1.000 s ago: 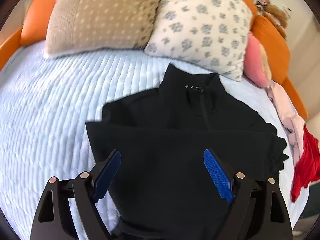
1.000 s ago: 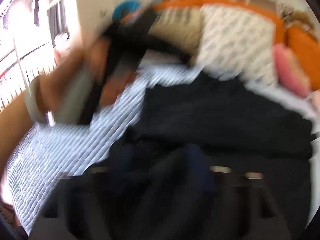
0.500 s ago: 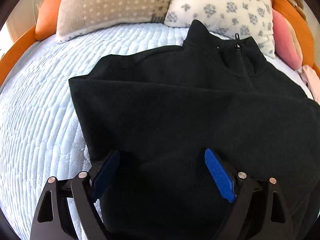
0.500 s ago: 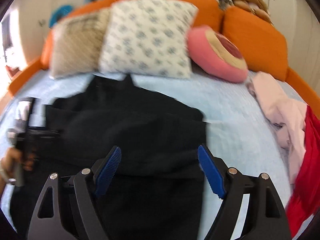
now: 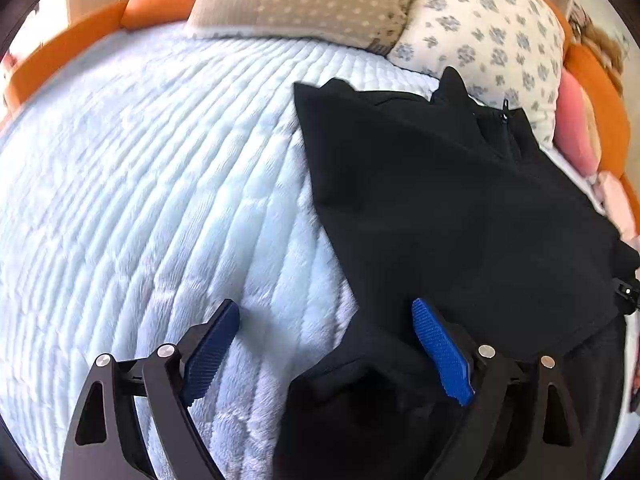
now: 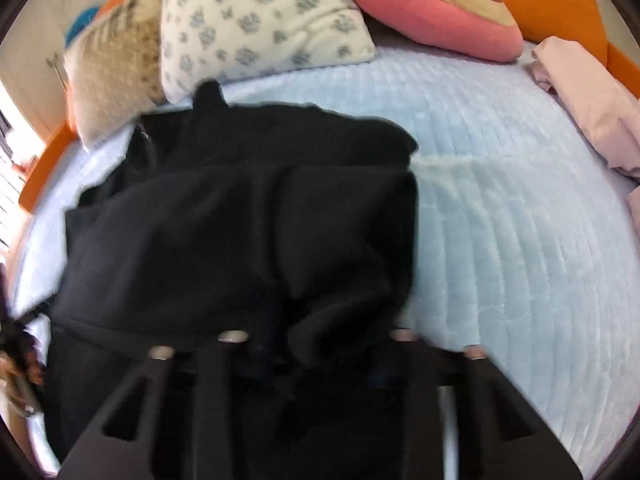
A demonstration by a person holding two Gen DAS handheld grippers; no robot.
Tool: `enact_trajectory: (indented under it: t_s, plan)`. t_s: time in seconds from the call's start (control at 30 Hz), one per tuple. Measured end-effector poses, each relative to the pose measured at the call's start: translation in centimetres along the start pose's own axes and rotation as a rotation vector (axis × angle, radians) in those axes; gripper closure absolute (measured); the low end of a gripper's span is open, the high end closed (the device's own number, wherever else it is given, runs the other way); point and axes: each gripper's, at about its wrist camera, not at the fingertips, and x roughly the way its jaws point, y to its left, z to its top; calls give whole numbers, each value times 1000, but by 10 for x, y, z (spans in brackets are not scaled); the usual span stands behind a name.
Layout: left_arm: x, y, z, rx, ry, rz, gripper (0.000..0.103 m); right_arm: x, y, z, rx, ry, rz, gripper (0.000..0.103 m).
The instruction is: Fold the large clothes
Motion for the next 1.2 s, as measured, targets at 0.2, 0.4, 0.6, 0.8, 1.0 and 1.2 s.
enact_trajectory:
  t_s: [0.2,0.4,0.6,0.8,1.0,1.2]
  plan:
    - [-2,-7,-5,19,-27,-5,13,-19,-7,7,33,-32,35,83]
    - [4,-6,-14,11,-73,-13,13,4,-32,-18,102,-57,85,81]
    - [-8,0,-18,-39,-78,-60,15,-11,-17,-22,44,-85,-19,58]
    - [-56,12,-60,16,-40,-96,15,-55,3,-65,-125,-64,-114,36]
    - [-120,37,-135,73,-37,-71,12,-113,20,-149,-245,-48,-106,36]
    - [-141,55,-187,32,28,-139,12,-143,23,-205,-206,-35,-72,36]
